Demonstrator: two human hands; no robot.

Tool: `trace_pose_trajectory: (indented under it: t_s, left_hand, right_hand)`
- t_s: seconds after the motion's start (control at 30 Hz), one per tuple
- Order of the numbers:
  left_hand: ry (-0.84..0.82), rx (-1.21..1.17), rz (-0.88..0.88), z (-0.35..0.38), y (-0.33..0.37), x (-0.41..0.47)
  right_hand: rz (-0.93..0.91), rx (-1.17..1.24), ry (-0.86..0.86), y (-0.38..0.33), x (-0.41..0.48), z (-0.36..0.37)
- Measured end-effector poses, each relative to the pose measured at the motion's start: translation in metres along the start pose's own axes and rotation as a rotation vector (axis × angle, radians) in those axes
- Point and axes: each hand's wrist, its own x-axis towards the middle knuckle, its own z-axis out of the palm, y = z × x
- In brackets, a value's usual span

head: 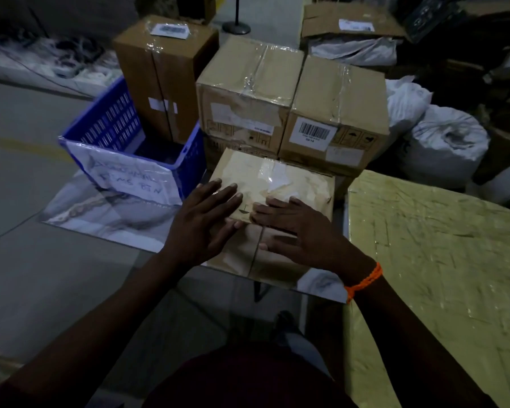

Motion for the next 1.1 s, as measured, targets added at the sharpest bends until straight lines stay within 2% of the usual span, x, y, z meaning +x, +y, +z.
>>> trace_pose_trajectory:
  t_s: [0.17,0.27,0.37,0.53,0.7,0.93,1.03,1.1]
  left_hand:
    - [0.007,0.039,0.013,-0.004,0.006,-0.004]
    - [0.013,0.091,0.001,-0.011,0.009,0.006]
    - [-0.016,0.129,0.002,-0.022,0.013,0.031]
    - [-0.426,0.091,0.035,-0.019,0.009,0.075]
    - [-0.641,0.282,-0.059,-0.009,0.001,0.091]
    - [-0.633,0.302,-0.098,-0.004,0.008,0.087]
    - [-0.571,0.254,-0.142,0.000,0.008,0.085]
    - [-0.470,0.160,-0.263,0.002,0.008,0.082]
  right_hand:
    - [-0.057,-0.107,-0.006,0.000,-0.009,0.007]
    - [0.023,-0.041,-0.062,-0.004,-0.005,0.002]
    - [0.129,0.060,-0.018,-0.004,0.001,-0.009]
    - [0.347,-0.186,0.027,0.016,0.023,-0.020]
    - [0.492,-0.368,-0.077,0.029,0.021,-0.014]
    - [0.481,-0.391,-0.040,0.032,0.017,-0.004]
    - [0.515,-0.344,0.076,0.035,0.016,0.001]
    - [0.589,-0.166,0.232,0.035,0.014,0.003]
